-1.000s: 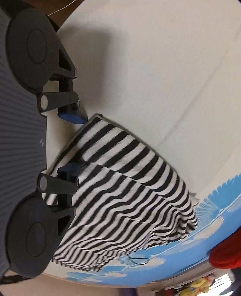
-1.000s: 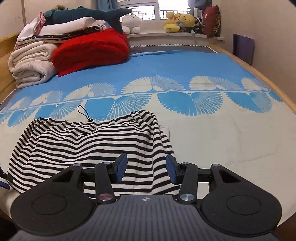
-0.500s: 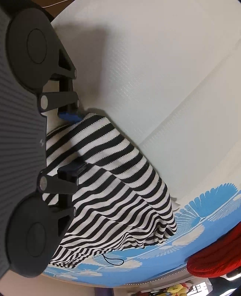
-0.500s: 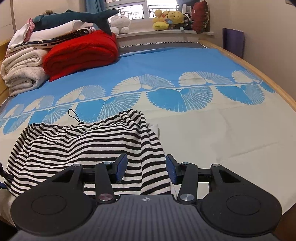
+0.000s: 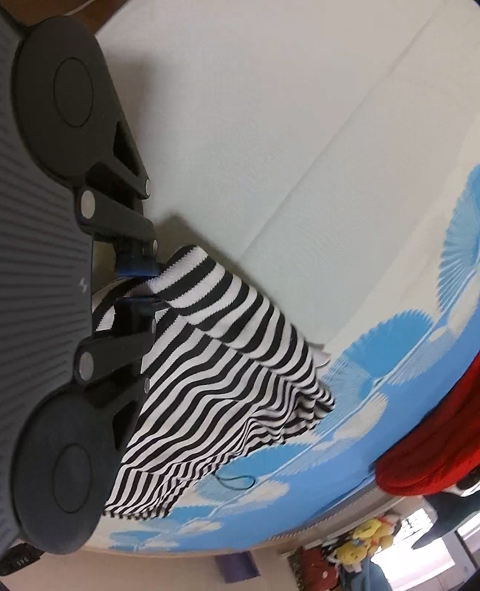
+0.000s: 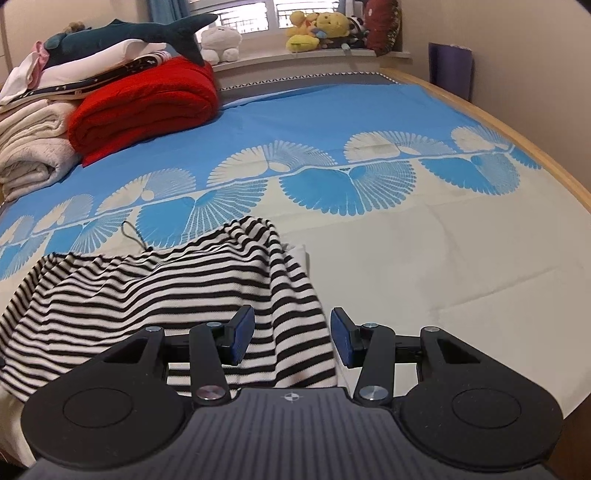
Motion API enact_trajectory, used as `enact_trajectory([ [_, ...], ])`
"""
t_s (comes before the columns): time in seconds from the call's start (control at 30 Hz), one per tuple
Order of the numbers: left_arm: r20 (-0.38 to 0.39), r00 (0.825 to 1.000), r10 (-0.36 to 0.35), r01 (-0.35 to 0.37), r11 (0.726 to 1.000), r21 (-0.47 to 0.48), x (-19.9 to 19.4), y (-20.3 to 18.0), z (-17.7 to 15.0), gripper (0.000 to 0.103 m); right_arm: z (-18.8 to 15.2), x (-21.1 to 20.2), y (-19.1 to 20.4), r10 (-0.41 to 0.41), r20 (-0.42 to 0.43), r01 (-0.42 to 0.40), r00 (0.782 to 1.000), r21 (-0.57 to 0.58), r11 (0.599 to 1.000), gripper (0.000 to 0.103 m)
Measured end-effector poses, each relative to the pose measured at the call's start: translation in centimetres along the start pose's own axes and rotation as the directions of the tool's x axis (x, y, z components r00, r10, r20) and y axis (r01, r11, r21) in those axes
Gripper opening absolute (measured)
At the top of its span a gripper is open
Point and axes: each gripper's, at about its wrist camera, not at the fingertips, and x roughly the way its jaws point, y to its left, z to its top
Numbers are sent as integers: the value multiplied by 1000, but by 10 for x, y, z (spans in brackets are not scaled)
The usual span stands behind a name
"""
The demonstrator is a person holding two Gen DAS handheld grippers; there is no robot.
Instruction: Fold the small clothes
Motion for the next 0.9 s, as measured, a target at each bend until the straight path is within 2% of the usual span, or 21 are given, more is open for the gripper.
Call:
enact_trajectory([
  [0.07, 35, 998, 59, -60, 998, 21, -10, 1, 1, 10, 1, 4, 0, 0, -9, 0, 1000, 17, 1000, 48],
  [0.17, 103, 985, 138, -149, 982, 114, -23, -13, 1, 10, 1, 8, 1, -15, -21, 15, 1000, 17, 1000, 48],
  [0.27, 171, 976, 137, -174, 958, 227, -36, -42, -5, 10, 1, 9, -3, -31, -30, 31, 999, 16, 999, 48],
  [0.33, 217, 971, 104, -169, 937, 306, -44, -69, -14, 10, 2, 9, -8, -41, -35, 42, 999, 23, 999, 48],
  [0.43, 262, 965, 4, -120, 895, 429, -53, -118, -35, 10, 3, 10, -21, -50, -45, 52, 998, 47, 998, 48],
  [0.57, 229, 959, -166, 20, 847, 532, -53, -178, -68, 10, 5, 10, -37, -64, -58, 68, 996, 73, 995, 48],
  [0.67, 178, 941, -286, 120, 778, 616, -45, -227, -100, 10, 7, 9, -47, -77, -56, 82, 995, 82, 993, 48],
  [0.73, 116, 926, -360, 195, 717, 669, -35, -258, -125, 10, 9, 8, -55, -86, -55, 91, 995, 92, 992, 48],
  [0.83, -47, 897, -440, 333, 600, 728, -13, -303, -170, 10, 10, 5, -66, -102, -53, 107, 993, 107, 988, 48],
  [0.9, -167, 892, -420, 393, 537, 747, 8, -326, -198, 11, 12, 4, -73, -114, -51, 119, 992, 117, 986, 48],
])
